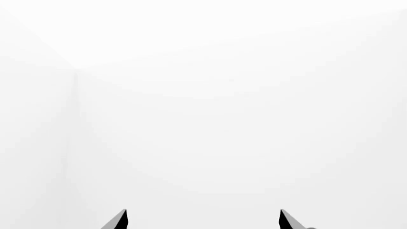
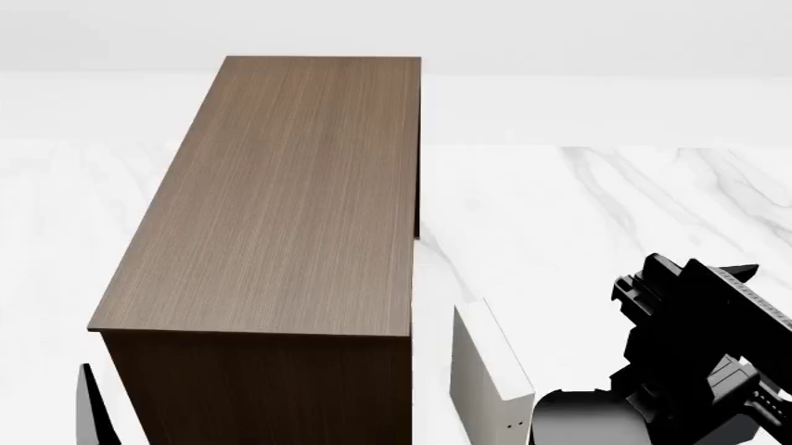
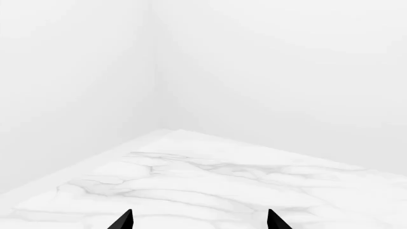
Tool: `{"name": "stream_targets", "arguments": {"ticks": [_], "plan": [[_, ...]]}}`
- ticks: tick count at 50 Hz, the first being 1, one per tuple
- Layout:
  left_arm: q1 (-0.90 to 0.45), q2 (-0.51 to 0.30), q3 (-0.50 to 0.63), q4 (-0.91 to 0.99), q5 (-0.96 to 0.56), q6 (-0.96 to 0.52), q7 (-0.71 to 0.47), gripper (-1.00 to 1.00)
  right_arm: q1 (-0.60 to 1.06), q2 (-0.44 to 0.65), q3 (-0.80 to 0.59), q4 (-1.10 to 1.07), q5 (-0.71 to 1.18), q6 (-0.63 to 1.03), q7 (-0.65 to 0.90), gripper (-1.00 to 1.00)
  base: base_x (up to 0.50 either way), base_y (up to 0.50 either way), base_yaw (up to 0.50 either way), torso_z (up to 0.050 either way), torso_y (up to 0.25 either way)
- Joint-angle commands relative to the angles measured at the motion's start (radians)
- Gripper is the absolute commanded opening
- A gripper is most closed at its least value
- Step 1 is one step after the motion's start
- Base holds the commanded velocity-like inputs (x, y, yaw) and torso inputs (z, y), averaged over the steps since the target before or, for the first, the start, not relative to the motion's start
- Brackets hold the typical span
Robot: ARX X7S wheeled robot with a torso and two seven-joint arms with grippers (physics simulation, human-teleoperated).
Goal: Pick up the book in the middle and place it on the cabinet shelf.
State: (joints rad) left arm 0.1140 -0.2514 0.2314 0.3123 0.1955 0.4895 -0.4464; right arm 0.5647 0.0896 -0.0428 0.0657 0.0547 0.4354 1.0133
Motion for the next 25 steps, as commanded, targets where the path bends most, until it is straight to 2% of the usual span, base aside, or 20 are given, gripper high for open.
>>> {"name": "stream_targets", "arguments": {"ticks": [1, 25], "plan": [[0.0, 0.014, -0.016, 0.001, 0.014, -0.005, 0.02, 1.0, -0.014, -0.007, 0.012, 0.058, -0.008, -0.029, -0.007, 1.0, 0.0, 0.0, 0.0, 0.0, 0.0], [-0.009, 0.006, -0.009, -0.004, 0.008, -0.018, 0.007, 1.0, -0.042, 0.002, -0.034, 0.113, 0.021, -0.046, -0.01, 1.0, 0.0, 0.0, 0.0, 0.0, 0.0]]}}
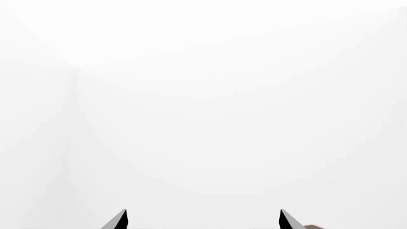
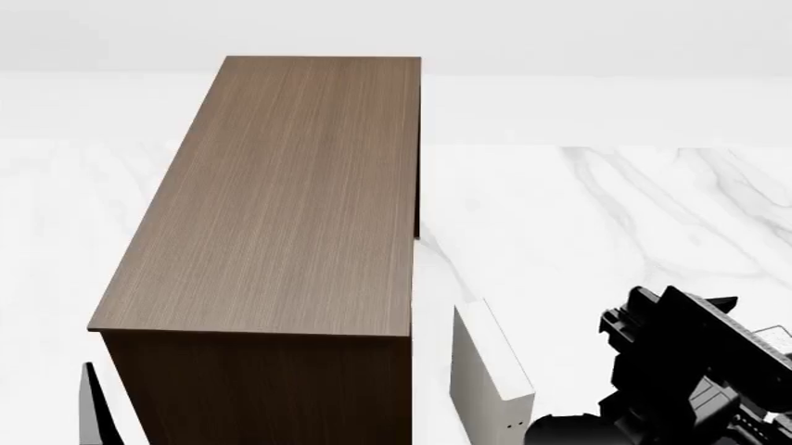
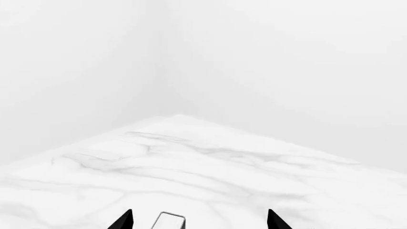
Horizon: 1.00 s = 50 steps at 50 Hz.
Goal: Pick up the book in the middle and place it on the cabinet shelf.
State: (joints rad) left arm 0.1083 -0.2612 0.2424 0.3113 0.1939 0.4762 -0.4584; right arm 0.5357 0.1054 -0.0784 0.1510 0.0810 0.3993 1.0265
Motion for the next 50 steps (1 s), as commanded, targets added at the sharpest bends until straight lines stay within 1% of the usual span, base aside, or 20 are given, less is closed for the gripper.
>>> {"name": "stream_targets", "arguments": {"ticks": [1, 35, 50], "plan": [[-0.003, 0.015, -0.02, -0.003, 0.01, -0.005, 0.018, 1.0, -0.013, -0.013, 0.0, 0.028, -0.004, -0.01, -0.023, 1.0, 0.0, 0.0, 0.0, 0.0, 0.0], [-0.003, 0.0, -0.001, -0.005, 0.009, -0.008, 0.005, 1.0, -0.031, -0.003, -0.032, 0.077, 0.043, -0.026, -0.014, 1.0, 0.0, 0.0, 0.0, 0.0, 0.0], [-0.004, -0.006, 0.005, -0.006, 0.01, -0.008, -0.001, 1.0, -0.038, 0.004, -0.071, 0.083, 0.054, -0.044, -0.038, 1.0, 0.0, 0.0, 0.0, 0.0, 0.0]]}}
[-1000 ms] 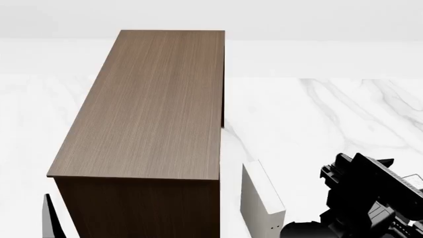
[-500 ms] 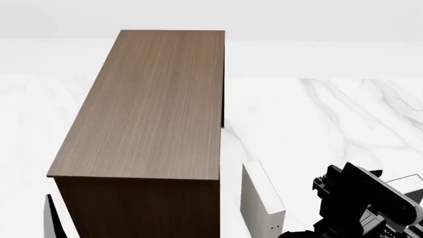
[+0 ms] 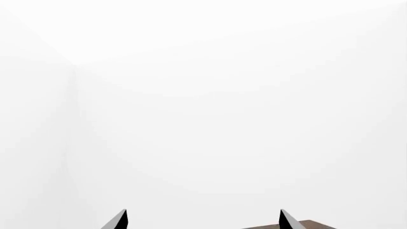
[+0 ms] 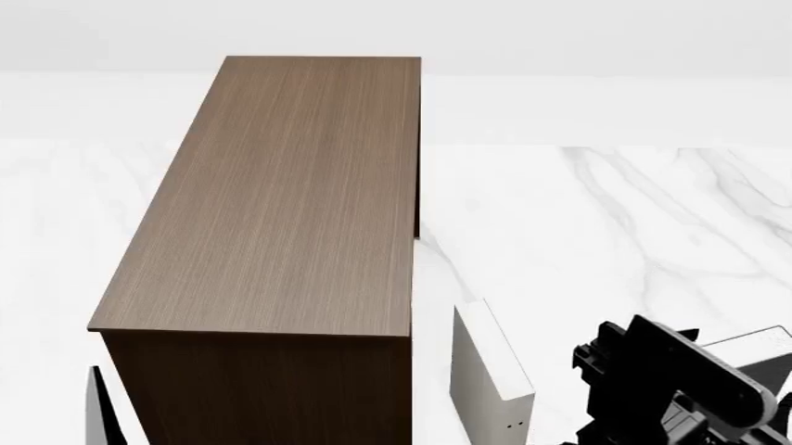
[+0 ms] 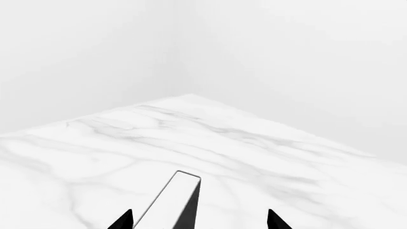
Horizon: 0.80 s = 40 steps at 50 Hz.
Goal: Pick up the book in the middle and place it on the cabinet shelf.
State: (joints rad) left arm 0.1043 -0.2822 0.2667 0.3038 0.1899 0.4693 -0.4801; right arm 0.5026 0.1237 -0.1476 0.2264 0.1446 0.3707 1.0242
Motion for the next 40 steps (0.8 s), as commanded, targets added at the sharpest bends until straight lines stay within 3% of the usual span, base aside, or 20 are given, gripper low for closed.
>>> {"name": "stream_targets", "arguments": {"ticks": [1, 40], "plan": [[0.0, 0.014, -0.018, 0.002, 0.014, -0.001, 0.02, 1.0, -0.004, -0.014, -0.004, 0.011, -0.01, -0.017, -0.036, 1.0, 0.0, 0.0, 0.0, 0.0, 0.0], [-0.002, 0.0, -0.002, 0.001, 0.011, -0.011, 0.006, 1.0, 0.004, -0.009, -0.046, 0.1, 0.032, -0.054, -0.062, 1.0, 0.0, 0.0, 0.0, 0.0, 0.0]]}}
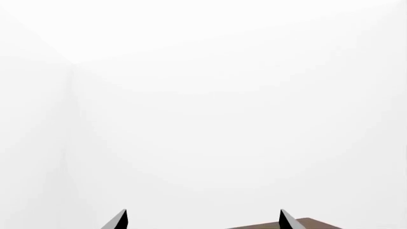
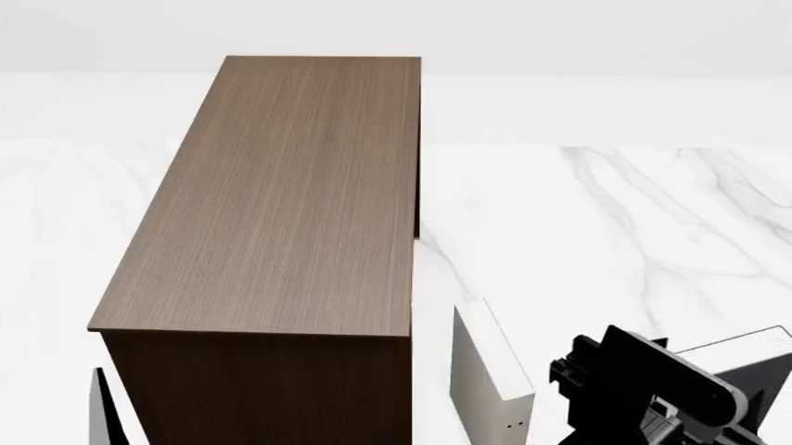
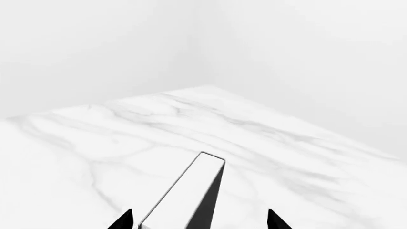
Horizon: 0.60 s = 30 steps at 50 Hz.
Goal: Pick up the book in the middle and place it on the cabinet shelf.
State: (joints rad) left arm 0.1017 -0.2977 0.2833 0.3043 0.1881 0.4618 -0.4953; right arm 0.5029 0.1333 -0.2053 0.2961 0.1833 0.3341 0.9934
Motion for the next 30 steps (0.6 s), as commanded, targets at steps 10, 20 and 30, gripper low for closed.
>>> {"name": "stream_targets", "arguments": {"ticks": [10, 20, 30], "plan": [[-0.006, 0.014, -0.017, -0.003, 0.007, -0.01, 0.017, 1.0, 0.007, -0.019, -0.003, 0.064, 0.001, -0.031, -0.042, 1.0, 0.0, 0.0, 0.0, 0.0, 0.0], [-0.012, 0.012, -0.015, -0.009, 0.001, -0.014, 0.013, 1.0, 0.014, -0.02, -0.017, 0.101, 0.006, -0.046, -0.051, 1.0, 0.0, 0.0, 0.0, 0.0, 0.0], [-0.013, 0.008, -0.009, -0.015, 0.002, -0.01, 0.009, 1.0, 0.033, -0.019, -0.019, 0.144, 0.01, -0.074, -0.05, 1.0, 0.0, 0.0, 0.0, 0.0, 0.0]]}}
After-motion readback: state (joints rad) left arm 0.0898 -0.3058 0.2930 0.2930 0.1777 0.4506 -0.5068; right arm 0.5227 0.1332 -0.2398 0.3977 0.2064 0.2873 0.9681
